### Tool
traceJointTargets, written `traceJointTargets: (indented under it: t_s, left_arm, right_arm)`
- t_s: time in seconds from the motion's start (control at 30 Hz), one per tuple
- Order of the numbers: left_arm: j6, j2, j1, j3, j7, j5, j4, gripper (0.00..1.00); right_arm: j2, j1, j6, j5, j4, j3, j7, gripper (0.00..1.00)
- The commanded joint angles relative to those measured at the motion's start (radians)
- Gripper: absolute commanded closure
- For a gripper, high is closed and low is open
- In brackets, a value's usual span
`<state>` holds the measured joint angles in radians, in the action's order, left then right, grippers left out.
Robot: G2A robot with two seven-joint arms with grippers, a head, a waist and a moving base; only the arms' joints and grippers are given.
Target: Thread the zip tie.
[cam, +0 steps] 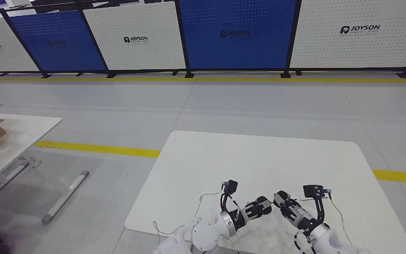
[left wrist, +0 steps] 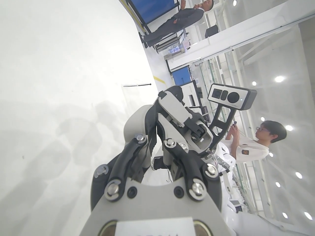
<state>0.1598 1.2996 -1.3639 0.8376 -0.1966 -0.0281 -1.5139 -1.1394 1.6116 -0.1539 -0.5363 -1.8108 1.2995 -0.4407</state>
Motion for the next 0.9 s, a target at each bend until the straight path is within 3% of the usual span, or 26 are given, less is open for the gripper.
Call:
traceJointTargets:
  t_s: [0.0,0.17,0.2,0.23,0.5,0.57,0.7,0.73,0.87]
  left_arm:
    - [-0.003,0.000,0.000,0.001,0.007,-0.001,0.001,1.00]
    - [-0.006,0.000,0.000,0.001,0.016,-0.004,0.003,1.00]
    - [-0.006,0.000,0.000,0.000,0.017,-0.005,0.003,1.00]
    - [-0.006,0.000,0.000,0.000,0.017,-0.005,0.003,1.00]
    - [-0.005,-0.001,-0.003,-0.002,0.021,-0.013,-0.001,1.00]
    - [-0.005,-0.001,-0.004,-0.002,0.020,-0.013,-0.002,1.00]
    - [-0.004,-0.002,-0.006,0.000,0.018,-0.012,-0.004,1.00]
    - [-0.004,-0.002,-0.007,0.001,0.018,-0.012,-0.005,1.00]
    - [-0.002,-0.004,-0.009,0.002,0.017,-0.011,-0.008,1.00]
  right_arm:
    - [0.000,-0.001,-0.002,0.007,0.003,0.001,0.001,1.00]
    - [0.001,0.010,-0.011,0.045,0.004,0.024,0.014,1.00]
    - [0.002,0.012,-0.013,0.049,0.004,0.028,0.014,0.95]
    - [0.002,0.014,-0.014,0.052,0.003,0.031,0.014,0.84]
    - [0.004,0.021,-0.013,0.056,-0.001,0.039,0.015,0.73]
    - [0.004,0.019,-0.009,0.055,-0.001,0.037,0.014,0.76]
    - [0.003,0.014,-0.003,0.051,-0.001,0.030,0.013,0.92]
    - [0.003,0.013,-0.002,0.050,-0.001,0.028,0.014,1.00]
    - [0.003,0.012,0.000,0.047,-0.001,0.026,0.016,1.00]
